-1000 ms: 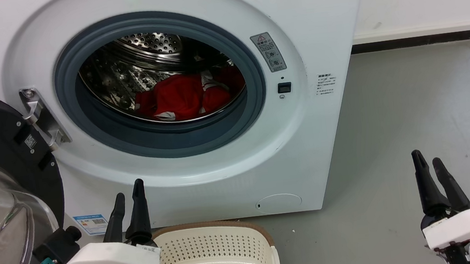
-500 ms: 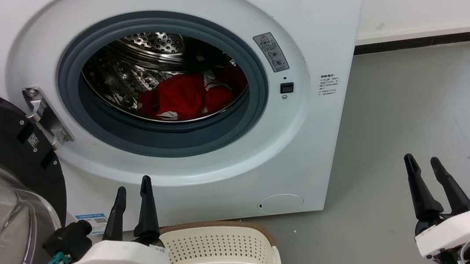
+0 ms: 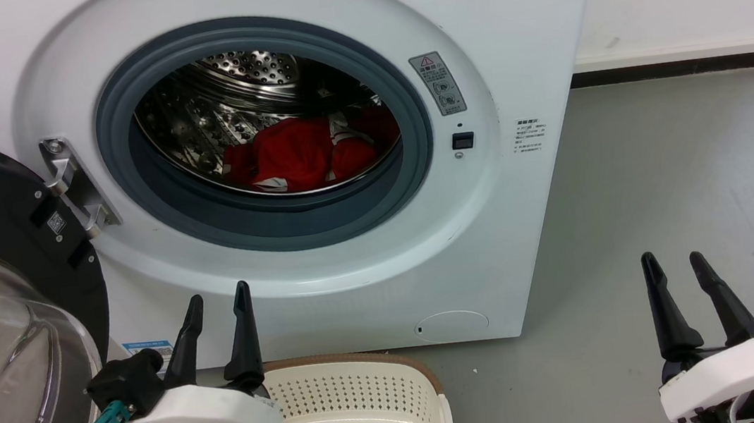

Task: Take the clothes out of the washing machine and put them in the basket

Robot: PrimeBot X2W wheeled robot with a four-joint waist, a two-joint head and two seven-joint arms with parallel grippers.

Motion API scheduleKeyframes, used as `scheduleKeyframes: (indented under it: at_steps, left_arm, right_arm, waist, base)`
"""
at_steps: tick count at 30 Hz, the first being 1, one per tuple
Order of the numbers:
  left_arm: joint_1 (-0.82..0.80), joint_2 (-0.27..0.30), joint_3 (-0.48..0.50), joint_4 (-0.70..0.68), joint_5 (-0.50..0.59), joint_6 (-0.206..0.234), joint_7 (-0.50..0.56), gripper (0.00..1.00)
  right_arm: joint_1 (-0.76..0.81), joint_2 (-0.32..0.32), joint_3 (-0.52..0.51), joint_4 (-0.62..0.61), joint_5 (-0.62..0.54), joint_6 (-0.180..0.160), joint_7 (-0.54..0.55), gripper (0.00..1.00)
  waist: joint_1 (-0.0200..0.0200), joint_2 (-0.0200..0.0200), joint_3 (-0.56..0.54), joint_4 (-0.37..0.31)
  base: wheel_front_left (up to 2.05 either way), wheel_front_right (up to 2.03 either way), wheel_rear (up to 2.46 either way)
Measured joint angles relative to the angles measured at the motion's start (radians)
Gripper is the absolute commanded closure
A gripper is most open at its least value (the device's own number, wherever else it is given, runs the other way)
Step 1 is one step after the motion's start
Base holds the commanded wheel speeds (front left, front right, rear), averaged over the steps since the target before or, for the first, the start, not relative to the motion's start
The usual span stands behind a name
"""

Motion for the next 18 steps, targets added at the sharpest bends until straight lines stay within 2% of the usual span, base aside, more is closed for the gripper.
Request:
scheduleKeyframes:
  at_steps: [18]
  left_arm:
    - [-0.003, 0.000, -0.009, 0.014, 0.154, 0.008, -0.040, 0.00]
  right_arm:
    - [0.012, 0.000, 0.008, -0.016, -0.168, 0.000, -0.007, 0.00]
  waist:
    - [0.0000, 0.0000, 0.000, 0.007]
  base:
    - [0.00, 0.00, 0.00]
